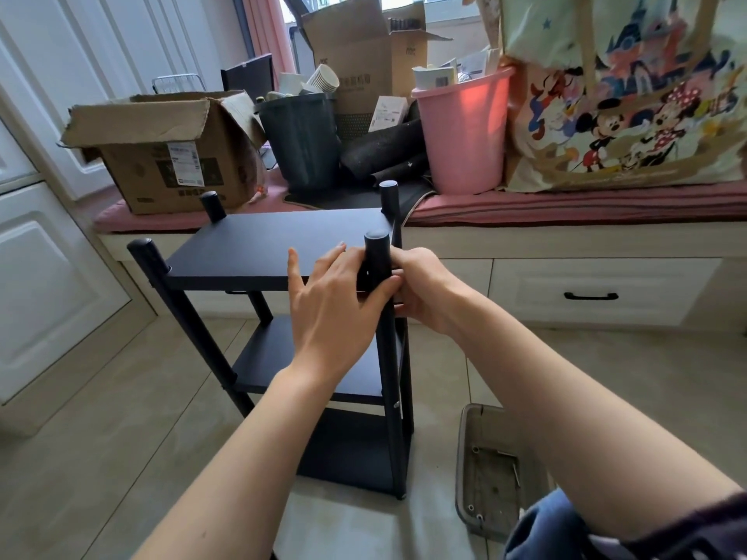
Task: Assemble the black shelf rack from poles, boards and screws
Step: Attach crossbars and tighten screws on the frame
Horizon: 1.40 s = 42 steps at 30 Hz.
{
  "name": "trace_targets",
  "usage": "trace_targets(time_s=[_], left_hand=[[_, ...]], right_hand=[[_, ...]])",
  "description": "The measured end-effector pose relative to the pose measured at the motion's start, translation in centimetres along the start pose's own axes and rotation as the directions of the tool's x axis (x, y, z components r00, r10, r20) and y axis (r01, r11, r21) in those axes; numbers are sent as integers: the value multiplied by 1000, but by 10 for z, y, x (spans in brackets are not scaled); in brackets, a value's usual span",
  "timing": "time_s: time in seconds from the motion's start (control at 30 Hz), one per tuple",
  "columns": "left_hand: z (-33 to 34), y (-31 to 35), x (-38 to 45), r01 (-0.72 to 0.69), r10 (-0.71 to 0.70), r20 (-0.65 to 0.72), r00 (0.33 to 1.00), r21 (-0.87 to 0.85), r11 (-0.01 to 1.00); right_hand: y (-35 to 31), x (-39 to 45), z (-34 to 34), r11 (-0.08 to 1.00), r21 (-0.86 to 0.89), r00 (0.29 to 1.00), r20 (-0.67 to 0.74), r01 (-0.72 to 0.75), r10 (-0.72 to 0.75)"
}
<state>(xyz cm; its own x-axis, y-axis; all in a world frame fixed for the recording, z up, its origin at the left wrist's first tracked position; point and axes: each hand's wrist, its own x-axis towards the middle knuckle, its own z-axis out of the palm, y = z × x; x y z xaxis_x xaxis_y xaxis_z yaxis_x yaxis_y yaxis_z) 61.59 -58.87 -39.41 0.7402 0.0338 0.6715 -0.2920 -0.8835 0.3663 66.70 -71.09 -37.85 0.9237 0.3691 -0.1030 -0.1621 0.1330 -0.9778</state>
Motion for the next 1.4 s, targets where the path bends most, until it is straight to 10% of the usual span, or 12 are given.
trace_targets(time_s=[0.43, 0.87, 1.4], left_hand=[[10, -2, -5, -56, 60, -63, 996, 64, 996], [39, -10, -11, -64, 104, -251, 962, 162, 985], [61, -11, -8, -50, 124, -431, 894, 180, 982]], right_hand=[[20, -30, -85, 973, -206, 995, 0, -101, 103], [189, -27, -179, 814, -329, 877, -156, -480, 454], [379, -11, -179, 232, -870, 768, -225, -436, 600]])
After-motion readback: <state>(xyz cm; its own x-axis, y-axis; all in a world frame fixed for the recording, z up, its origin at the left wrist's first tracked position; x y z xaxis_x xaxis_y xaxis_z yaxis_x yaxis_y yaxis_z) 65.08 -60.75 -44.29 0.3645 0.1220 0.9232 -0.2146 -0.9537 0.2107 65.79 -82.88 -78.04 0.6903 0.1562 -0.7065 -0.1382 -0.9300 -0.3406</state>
